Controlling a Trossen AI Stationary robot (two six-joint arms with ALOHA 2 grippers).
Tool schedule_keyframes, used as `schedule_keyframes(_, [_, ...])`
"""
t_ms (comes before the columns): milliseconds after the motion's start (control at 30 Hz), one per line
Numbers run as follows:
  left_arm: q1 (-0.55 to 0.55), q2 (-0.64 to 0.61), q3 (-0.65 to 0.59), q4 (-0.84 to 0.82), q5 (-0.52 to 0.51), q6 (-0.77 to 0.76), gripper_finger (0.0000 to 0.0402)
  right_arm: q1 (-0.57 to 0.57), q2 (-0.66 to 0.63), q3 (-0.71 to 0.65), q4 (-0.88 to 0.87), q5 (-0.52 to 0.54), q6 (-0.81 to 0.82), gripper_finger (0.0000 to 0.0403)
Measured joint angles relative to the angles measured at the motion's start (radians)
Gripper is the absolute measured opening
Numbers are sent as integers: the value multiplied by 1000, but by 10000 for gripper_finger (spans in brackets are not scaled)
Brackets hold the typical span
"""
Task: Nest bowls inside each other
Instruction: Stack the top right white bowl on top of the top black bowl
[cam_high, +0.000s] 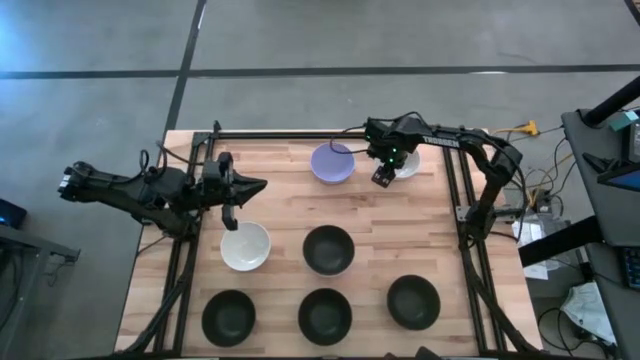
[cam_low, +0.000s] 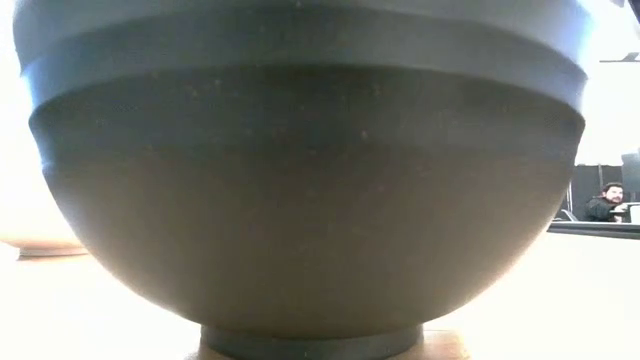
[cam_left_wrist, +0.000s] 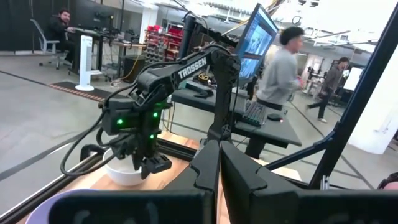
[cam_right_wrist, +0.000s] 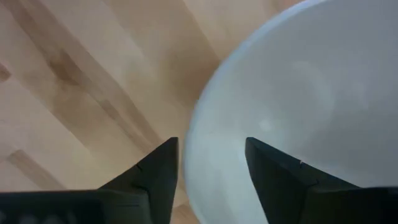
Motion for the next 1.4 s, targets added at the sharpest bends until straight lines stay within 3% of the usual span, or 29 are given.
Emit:
schedule_keyframes(400, [0, -2, -3, -3, 0, 2, 0, 0, -5, -2, -8, -38, -2, 20])
schedule_keyframes(633, [0, -10, -5, -3, 1, 3, 0, 0, -90, 4, -62, -55, 68, 13])
schedule_keyframes(833, [0, -26, -9, -1, 1, 3, 0, 36, -303, 7, -78, -229, 194, 13])
schedule_keyframes(1033, [0, -37, -10, -8, 1, 5, 0, 244, -597, -45, 122, -236, 354, 13])
schedule_keyframes(1200, [0, -50, -12, -17, 2, 6, 0, 516, -775, -168, 463, -61, 514, 13])
schedule_keyframes(1300, [0, -53, -12, -36, 6, 6, 0, 697, -830, -277, 771, 73, 511, 13])
schedule_keyframes(1400, [0, -57, -12, -71, 13, 6, 0, 845, -815, -364, 1004, 117, 343, 13])
